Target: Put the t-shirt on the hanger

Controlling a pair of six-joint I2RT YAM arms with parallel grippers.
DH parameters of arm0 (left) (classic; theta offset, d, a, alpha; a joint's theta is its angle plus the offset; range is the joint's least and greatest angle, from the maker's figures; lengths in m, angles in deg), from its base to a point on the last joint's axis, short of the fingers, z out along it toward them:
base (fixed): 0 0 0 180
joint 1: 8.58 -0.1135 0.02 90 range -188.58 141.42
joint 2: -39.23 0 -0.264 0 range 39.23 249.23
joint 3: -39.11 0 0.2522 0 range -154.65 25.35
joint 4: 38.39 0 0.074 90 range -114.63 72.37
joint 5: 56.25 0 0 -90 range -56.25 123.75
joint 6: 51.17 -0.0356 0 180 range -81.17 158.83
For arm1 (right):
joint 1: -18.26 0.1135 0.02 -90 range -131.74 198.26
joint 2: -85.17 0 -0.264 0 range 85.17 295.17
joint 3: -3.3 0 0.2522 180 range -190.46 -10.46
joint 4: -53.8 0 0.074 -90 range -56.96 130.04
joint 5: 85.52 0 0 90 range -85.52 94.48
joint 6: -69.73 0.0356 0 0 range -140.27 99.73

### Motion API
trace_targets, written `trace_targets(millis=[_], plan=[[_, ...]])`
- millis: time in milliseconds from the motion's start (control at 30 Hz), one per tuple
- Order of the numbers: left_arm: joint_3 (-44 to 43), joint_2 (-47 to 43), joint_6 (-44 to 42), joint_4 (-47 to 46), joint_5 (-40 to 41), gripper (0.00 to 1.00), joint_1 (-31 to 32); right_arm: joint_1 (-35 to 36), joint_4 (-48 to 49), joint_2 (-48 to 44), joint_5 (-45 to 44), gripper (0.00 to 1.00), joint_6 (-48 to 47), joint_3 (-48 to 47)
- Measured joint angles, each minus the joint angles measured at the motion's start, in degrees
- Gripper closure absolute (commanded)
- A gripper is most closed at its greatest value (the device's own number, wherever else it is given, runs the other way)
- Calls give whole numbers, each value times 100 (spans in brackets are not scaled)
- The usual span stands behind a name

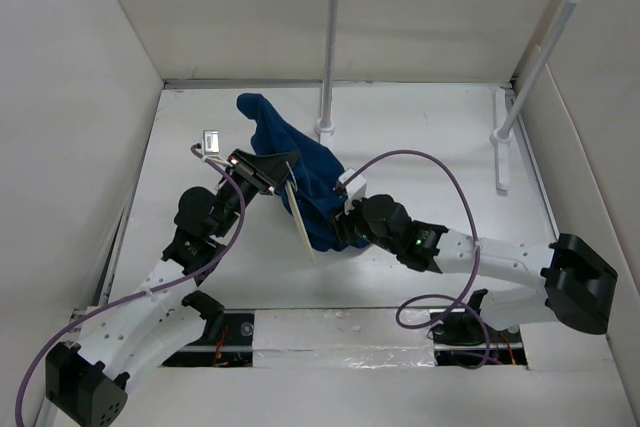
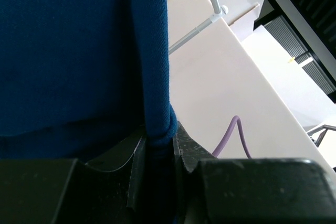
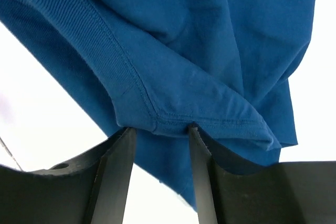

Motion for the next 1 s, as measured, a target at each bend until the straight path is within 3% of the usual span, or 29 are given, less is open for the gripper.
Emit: trace_targets(millis=[67, 100, 167, 433, 800, 1000], plan=[[0, 2, -4, 7, 0, 100, 0, -2, 9, 87, 0, 67, -33, -46], [-2, 2, -4, 13, 0, 100, 0, -4, 9, 122, 4, 82, -39, -52], [-2, 13, -2, -7, 0, 100, 0, -4, 13, 168, 20, 99, -44, -52], [-13, 476, 11, -573, 328, 100, 0, 20, 2, -85, 533, 100, 205, 129], [-90, 1510, -109, -1808, 1082, 100, -4, 691, -409, -1952, 649, 100, 1036, 876], [-101, 1757, -162, -2367, 1224, 100, -4, 726, -680, -2426, 752, 100, 1366, 898]])
